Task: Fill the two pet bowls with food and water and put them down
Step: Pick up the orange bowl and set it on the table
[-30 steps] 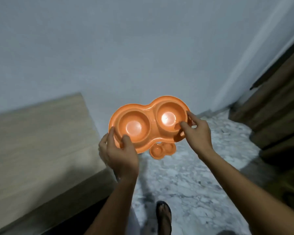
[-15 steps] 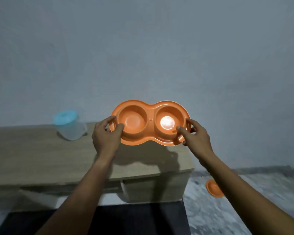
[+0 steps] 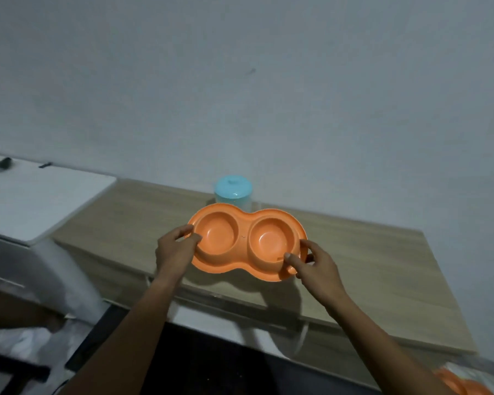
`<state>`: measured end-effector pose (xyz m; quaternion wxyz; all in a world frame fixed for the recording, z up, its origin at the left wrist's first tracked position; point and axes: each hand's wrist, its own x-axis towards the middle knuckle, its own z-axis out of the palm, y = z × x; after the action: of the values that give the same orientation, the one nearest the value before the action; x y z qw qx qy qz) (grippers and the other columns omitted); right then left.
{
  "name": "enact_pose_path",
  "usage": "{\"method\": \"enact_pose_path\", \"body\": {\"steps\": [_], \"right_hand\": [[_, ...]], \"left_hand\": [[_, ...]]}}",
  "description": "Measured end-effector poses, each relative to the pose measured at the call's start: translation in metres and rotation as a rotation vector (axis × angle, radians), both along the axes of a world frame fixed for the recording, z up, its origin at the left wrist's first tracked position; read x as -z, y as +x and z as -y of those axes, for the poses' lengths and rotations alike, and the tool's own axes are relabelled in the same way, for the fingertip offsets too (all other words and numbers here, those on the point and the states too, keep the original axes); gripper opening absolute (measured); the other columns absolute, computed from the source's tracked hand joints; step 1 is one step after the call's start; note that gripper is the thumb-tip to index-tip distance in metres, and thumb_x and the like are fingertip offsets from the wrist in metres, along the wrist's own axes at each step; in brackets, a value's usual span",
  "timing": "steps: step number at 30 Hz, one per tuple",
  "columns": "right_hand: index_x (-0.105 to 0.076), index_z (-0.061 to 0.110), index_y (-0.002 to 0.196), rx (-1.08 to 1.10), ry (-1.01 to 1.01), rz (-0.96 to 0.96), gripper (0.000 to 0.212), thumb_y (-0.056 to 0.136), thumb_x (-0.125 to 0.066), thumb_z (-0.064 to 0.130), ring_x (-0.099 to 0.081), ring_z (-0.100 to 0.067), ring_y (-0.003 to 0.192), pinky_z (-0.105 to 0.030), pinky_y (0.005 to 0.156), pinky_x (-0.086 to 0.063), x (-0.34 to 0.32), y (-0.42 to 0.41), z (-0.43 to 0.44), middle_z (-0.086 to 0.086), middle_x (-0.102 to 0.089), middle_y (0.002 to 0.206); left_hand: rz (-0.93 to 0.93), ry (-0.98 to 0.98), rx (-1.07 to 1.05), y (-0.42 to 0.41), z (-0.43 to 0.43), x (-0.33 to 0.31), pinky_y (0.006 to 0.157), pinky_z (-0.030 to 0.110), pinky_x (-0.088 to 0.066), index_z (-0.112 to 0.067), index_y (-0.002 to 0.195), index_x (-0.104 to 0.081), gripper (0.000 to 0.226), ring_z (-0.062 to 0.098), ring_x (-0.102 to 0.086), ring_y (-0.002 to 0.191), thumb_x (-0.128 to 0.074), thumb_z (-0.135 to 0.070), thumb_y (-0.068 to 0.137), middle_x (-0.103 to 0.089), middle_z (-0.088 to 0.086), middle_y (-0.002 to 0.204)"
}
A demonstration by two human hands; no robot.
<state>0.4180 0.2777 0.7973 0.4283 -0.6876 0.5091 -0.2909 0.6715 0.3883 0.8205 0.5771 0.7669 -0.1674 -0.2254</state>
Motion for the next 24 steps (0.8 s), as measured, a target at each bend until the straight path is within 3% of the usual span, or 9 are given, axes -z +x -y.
{"method": "enact_pose_path", "body": {"steps": [5,9,15,20,24], "right_hand": [[-0.050,0.019,0.147,0.017,0.135,-0.070,0.066,0.089,-0.072,0.040,-0.060,-0.027,0.114,-0.049,0.098,-0.053,0.038,0.111,0.004,-0.008,-0.060,0.135],[-0.050,0.018,0.147,0.083,0.261,-0.115,0.066,0.089,-0.072,0.041,-0.060,-0.030,0.121,-0.047,0.102,-0.050,0.069,0.176,0.010,-0.010,-0.059,0.141],[-0.053,0.017,0.146,0.258,0.310,-0.169,0.058,0.092,-0.067,0.035,-0.061,-0.032,0.121,-0.042,0.097,-0.050,0.096,0.200,0.011,-0.015,-0.061,0.140],[-0.057,0.015,0.143,0.337,0.260,-0.205,0.053,0.094,-0.065,0.035,-0.063,-0.026,0.099,-0.038,0.084,-0.051,0.105,0.203,0.008,-0.017,-0.068,0.119],[-0.055,0.018,0.143,0.365,0.228,-0.184,0.065,0.089,-0.062,0.054,-0.063,-0.025,0.100,-0.043,0.090,-0.054,0.107,0.204,-0.007,-0.018,-0.060,0.126]], "left_hand": [[0.047,0.148,0.089,0.111,0.007,0.045,0.099,0.041,-0.049,-0.021,0.125,-0.068,0.044,0.028,-0.061,0.113,-0.072,-0.022,0.081,-0.066,0.005,0.127],[0.110,0.282,0.224,0.177,0.022,0.079,0.101,0.042,-0.047,-0.016,0.130,-0.065,0.046,0.033,-0.059,0.118,-0.071,-0.023,0.085,-0.062,0.012,0.134],[0.067,0.307,0.354,0.203,0.046,0.103,0.083,0.027,-0.044,-0.016,0.132,-0.064,0.046,0.024,-0.061,0.111,-0.072,-0.024,0.086,-0.064,0.010,0.131],[0.059,0.293,0.383,0.202,0.050,0.110,0.086,0.026,-0.041,-0.016,0.133,-0.063,0.047,0.026,-0.057,0.121,-0.071,-0.026,0.088,-0.061,0.009,0.136],[0.099,0.259,0.386,0.199,0.040,0.114,0.085,0.030,-0.044,-0.017,0.134,-0.060,0.048,0.025,-0.059,0.117,-0.070,-0.032,0.089,-0.061,0.007,0.132]]}}
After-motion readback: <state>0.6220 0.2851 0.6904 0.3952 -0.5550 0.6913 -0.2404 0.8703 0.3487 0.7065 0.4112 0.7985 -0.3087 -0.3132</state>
